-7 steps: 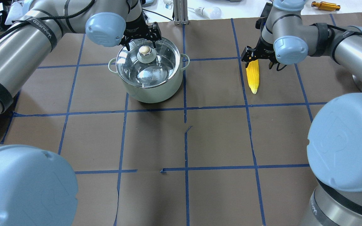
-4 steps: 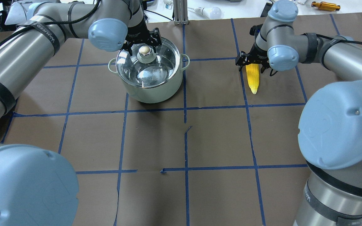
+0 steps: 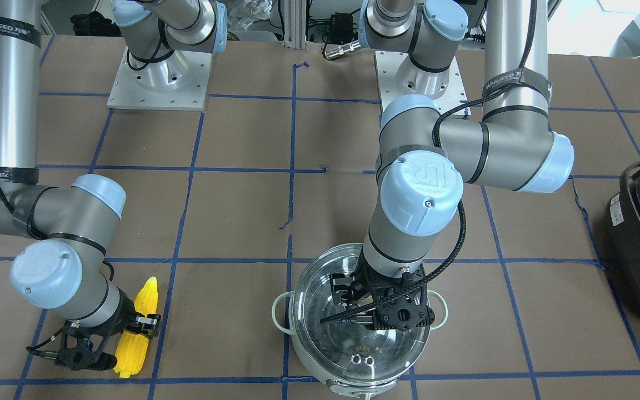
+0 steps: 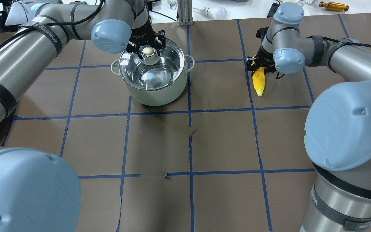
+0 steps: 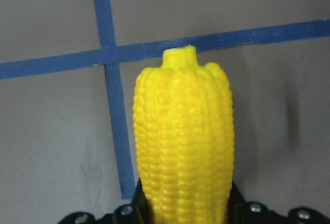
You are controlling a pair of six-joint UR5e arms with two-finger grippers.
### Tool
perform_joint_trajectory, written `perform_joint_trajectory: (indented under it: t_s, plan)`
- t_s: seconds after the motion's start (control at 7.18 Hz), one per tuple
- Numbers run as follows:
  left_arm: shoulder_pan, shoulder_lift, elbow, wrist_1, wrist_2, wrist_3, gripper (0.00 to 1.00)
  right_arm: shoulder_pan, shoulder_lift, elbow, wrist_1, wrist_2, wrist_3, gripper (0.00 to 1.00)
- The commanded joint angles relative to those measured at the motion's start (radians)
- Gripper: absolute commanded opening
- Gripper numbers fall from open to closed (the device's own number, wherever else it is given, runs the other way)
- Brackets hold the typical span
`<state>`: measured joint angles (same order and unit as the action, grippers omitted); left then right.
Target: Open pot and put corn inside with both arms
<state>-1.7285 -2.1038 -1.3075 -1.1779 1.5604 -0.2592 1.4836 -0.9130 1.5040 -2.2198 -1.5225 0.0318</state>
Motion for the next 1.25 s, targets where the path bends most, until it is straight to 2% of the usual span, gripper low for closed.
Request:
perform_joint_trajectory:
  t_s: [0.0, 0.14, 0.28, 0.56, 0.84, 0.97, 1.11]
  plan:
    - [-0.005, 0.002, -0.001, -0.002, 0.001, -0.014, 0.49, 0.001, -0.027, -0.051, 0.032, -0.004, 0.016, 0.00]
    - [-0.005, 0.013, 0.001, -0.009, 0.012, -0.008, 0.34, 0.004, -0.040, -0.080, 0.107, -0.005, 0.017, 0.00]
    - [-0.005, 0.042, 0.008, -0.022, 0.003, -0.009, 0.33, 0.007, -0.065, -0.094, 0.142, -0.034, 0.019, 0.00]
    - [0.018, 0.115, 0.074, -0.170, 0.003, 0.004, 0.34, 0.033, -0.083, -0.096, 0.155, -0.054, 0.026, 0.00]
    - [0.203, 0.162, 0.073, -0.235, -0.019, 0.188, 0.33, 0.038, -0.084, -0.096, 0.155, -0.054, 0.030, 0.00]
    - [0.263, 0.180, 0.057, -0.233, -0.045, 0.214, 0.33, 0.056, -0.084, -0.105, 0.155, -0.054, 0.058, 0.00]
    - [0.336, 0.186, 0.022, -0.236, -0.016, 0.332, 0.33, 0.102, -0.084, -0.166, 0.213, -0.054, 0.132, 0.00]
